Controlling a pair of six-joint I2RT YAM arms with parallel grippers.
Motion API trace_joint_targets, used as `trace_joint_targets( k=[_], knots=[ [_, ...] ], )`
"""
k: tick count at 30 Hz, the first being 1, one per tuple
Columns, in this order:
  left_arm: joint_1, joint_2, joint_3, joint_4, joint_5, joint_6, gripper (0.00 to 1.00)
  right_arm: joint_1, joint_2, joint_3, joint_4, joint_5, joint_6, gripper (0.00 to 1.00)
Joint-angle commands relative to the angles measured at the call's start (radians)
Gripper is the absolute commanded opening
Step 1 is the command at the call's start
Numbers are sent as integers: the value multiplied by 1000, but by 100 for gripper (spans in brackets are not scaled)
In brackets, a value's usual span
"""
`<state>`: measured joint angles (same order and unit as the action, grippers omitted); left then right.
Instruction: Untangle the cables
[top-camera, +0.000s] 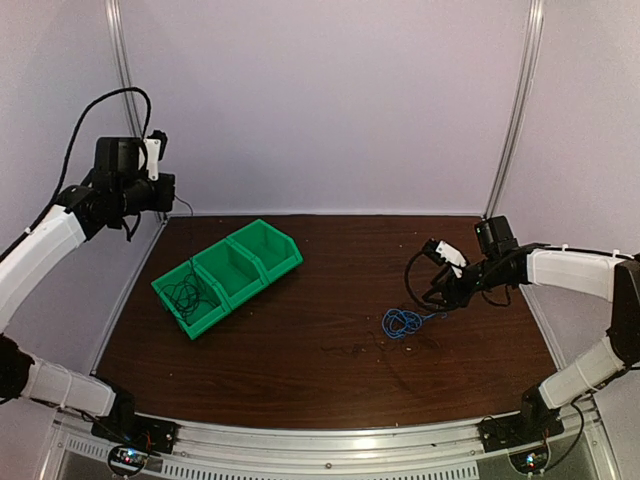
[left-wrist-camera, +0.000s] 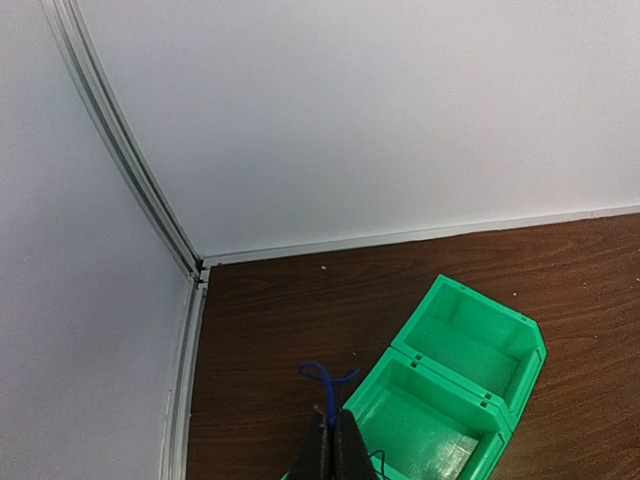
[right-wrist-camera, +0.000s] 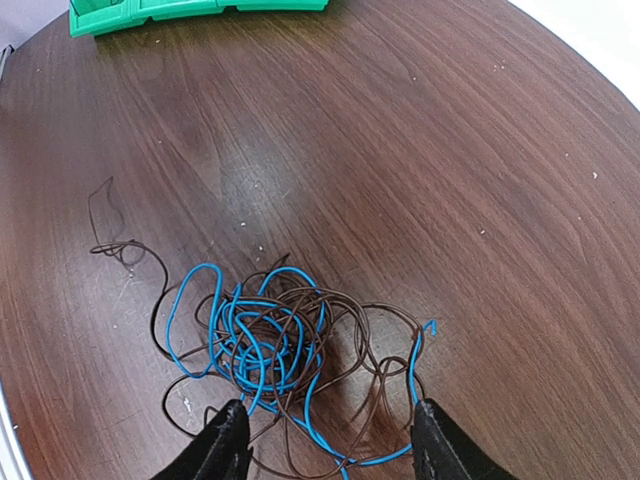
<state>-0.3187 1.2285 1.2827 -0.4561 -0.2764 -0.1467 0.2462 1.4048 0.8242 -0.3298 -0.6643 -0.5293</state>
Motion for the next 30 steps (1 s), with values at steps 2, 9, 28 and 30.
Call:
trace_joint_targets(
  k=[2,9,28,30],
  knots=[
    [10,30,-19,91,83,-44,0,-3,-12,-1,-18,9,-18,56],
    [12,-92,-175,78,86,-67,0,32,-18,28,-39,-1,-28,56],
    [44,-99,-301,-257,173,-198,0,301,88,170,-106,67,-44,56],
    [45,-49,-317,-232,175,-214,0,301,79,158,-101,68,-46,56]
  ],
)
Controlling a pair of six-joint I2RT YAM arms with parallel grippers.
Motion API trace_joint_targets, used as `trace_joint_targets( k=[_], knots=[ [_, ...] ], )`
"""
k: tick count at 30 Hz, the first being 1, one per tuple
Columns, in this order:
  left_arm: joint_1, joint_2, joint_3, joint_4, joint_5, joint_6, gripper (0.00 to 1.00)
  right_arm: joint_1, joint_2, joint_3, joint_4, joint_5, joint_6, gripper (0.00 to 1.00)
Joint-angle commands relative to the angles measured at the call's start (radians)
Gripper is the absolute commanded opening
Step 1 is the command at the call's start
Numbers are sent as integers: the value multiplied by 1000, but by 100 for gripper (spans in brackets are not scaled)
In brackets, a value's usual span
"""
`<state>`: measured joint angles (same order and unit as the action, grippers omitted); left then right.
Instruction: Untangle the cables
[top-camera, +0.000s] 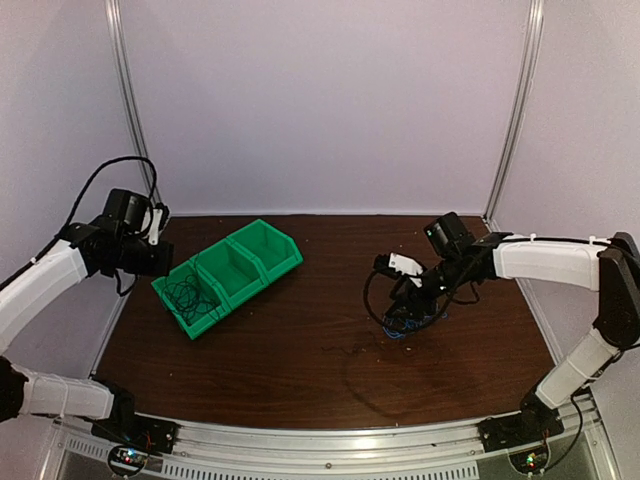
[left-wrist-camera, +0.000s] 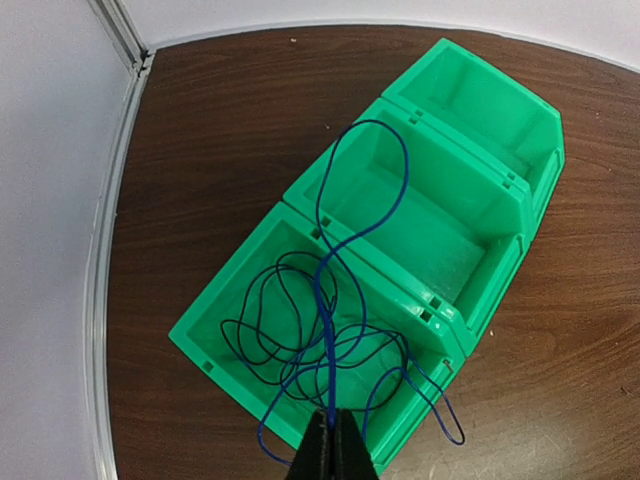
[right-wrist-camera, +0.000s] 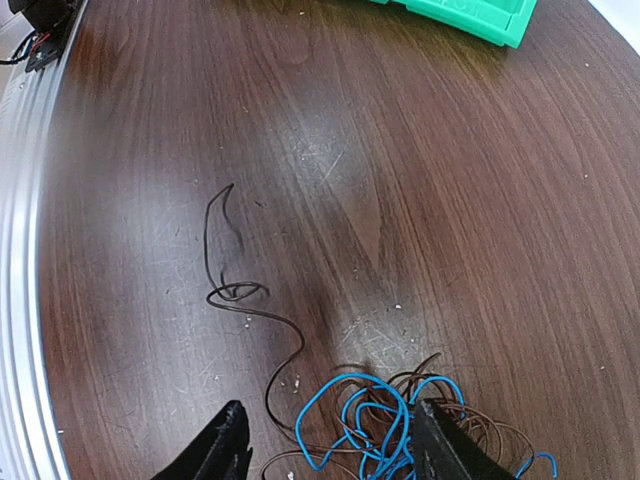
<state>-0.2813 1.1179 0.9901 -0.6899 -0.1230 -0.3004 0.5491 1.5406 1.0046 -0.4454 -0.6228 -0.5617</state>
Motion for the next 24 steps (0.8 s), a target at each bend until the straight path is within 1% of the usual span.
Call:
trace_joint_targets(
  k=[1,4,8,14,17,24],
  knots=[
    [8,97,-30,15,26,-67,0,-2,-56,-26,16,27,-16,56],
    [9,194,-34,52,19,-95,0,-1,-58,-42,17,28,-22,56],
    [13,258,-37,115,7,-124,0,-4,-81,-61,24,19,-25,56],
    [30,392,-31,154,-45,-131,0,-7,-72,-70,26,13,-35,57],
    [31,421,-51,189,-44,-139,0,-7,-74,-74,26,7,-37,57],
    [31,430,-82,240,-40,-144,0,-8,-65,-77,27,5,-38,57]
  ],
)
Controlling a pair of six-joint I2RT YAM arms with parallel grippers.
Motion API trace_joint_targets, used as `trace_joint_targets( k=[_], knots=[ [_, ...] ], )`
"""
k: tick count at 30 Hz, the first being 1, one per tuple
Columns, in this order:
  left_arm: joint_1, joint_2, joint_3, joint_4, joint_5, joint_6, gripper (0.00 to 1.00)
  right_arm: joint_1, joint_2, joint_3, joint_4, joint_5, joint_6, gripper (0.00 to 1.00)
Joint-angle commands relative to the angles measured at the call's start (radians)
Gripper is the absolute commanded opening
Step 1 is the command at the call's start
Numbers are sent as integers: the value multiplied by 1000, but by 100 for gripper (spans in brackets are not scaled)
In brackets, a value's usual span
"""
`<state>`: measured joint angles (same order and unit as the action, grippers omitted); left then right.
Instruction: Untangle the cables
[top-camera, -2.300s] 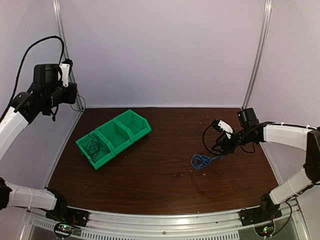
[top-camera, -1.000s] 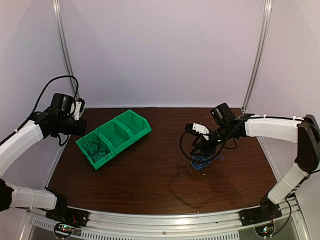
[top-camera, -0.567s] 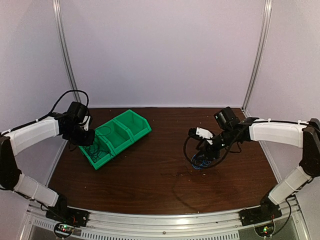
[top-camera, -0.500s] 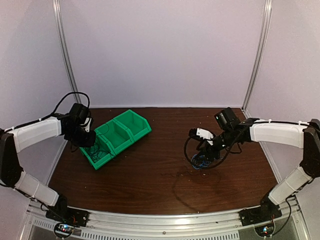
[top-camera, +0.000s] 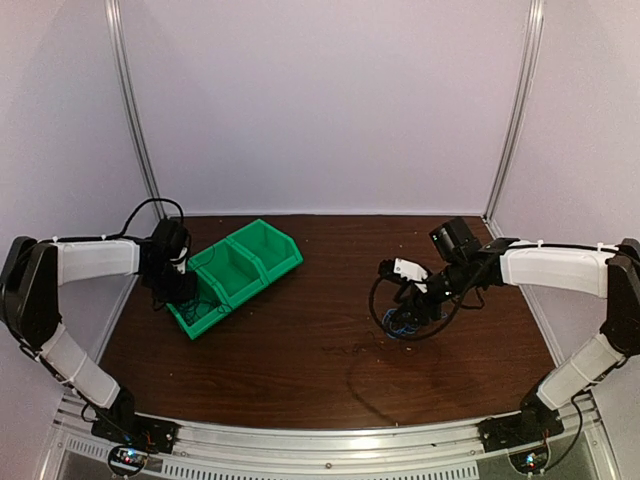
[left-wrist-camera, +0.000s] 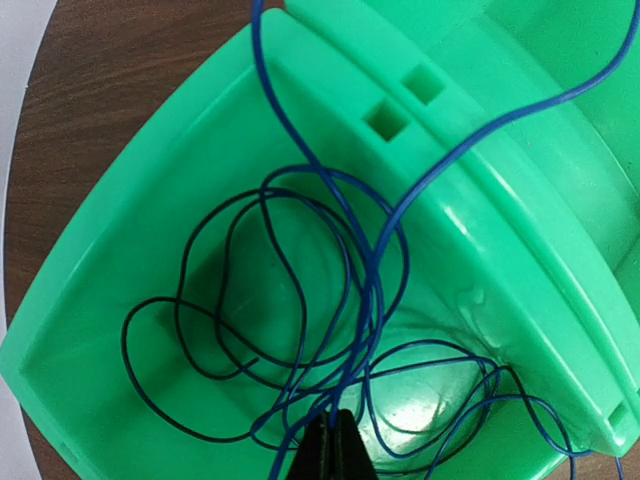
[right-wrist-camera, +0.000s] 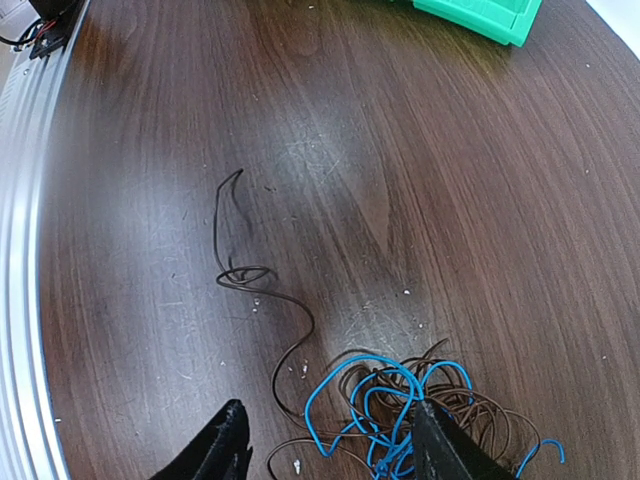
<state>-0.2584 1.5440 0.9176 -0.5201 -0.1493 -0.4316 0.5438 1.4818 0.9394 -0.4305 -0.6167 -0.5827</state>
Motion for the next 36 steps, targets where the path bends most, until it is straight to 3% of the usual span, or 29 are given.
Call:
trace_joint_targets(
  k=[1,8,12,18,25,31,36],
  knots=[
    [8,10,-9,76,-18,-8,0,-2,-3,-10,12,-2,-17,57],
    [8,93,16,108,3,11,0,-2,11,-8,9,3,-20,57],
    [8,55,40,77,16,5,0,-2,8,-10,8,8,-22,57],
    [8,-133,117,-38,32,13,35,-2,23,-8,6,9,-23,57],
    [8,-196,266,-162,38,61,51,-2,41,-1,4,12,-28,57],
    [8,-65,392,-146,55,84,55,-2,39,-2,3,17,-28,57],
    [8,88,493,-120,30,143,52,-2,27,-4,3,28,-28,57]
  ],
)
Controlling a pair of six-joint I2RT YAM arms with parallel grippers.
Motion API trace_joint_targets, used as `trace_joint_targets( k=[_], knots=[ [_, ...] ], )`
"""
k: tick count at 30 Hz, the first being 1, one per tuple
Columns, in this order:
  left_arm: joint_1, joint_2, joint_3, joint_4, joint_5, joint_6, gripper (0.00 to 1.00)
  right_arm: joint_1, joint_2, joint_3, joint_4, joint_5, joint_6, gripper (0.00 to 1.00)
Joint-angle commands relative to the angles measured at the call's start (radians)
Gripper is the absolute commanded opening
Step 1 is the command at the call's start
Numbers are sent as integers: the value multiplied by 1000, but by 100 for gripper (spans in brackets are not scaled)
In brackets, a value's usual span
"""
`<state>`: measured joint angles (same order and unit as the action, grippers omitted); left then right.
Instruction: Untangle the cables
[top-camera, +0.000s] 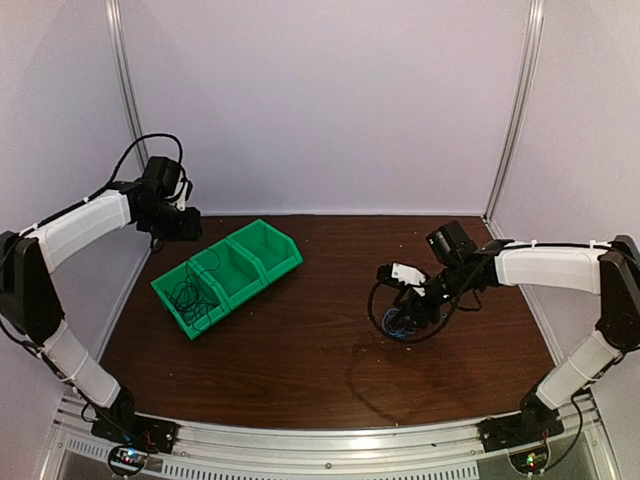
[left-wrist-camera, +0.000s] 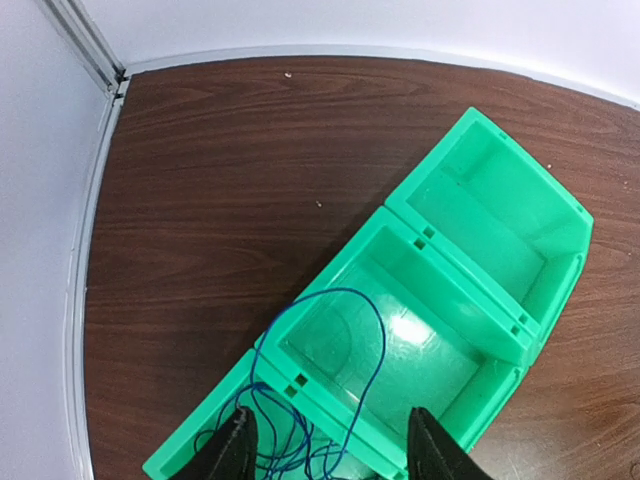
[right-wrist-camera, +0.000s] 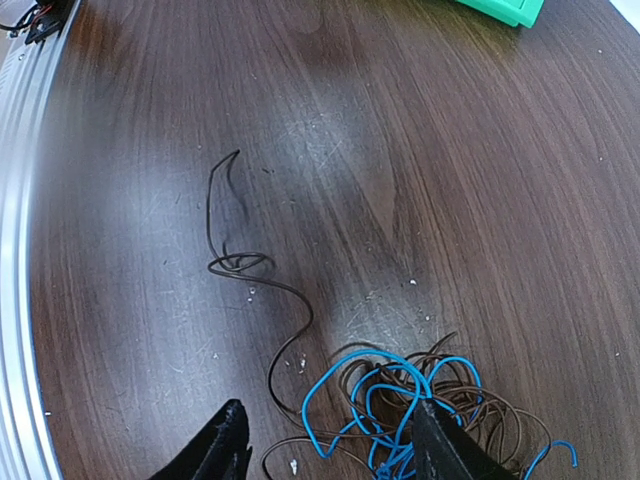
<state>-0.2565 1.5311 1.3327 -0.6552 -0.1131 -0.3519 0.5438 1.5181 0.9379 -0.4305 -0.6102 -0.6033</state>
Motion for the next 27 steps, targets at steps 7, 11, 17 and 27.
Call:
trace_joint_targets(
  k=[7,11,17,27],
  knots=[
    [9,276,173,-26,-91,134,49,-9,-15,-5,1,30,-9,57],
    [13,312,171,-26,-124,159,46,-13,-13,-5,1,29,-9,57],
    [18,367,177,-3,-180,184,39,-14,0,-4,-2,30,-13,57],
    [26,422,203,41,-181,196,20,-15,13,-4,-5,36,-17,57]
  ],
)
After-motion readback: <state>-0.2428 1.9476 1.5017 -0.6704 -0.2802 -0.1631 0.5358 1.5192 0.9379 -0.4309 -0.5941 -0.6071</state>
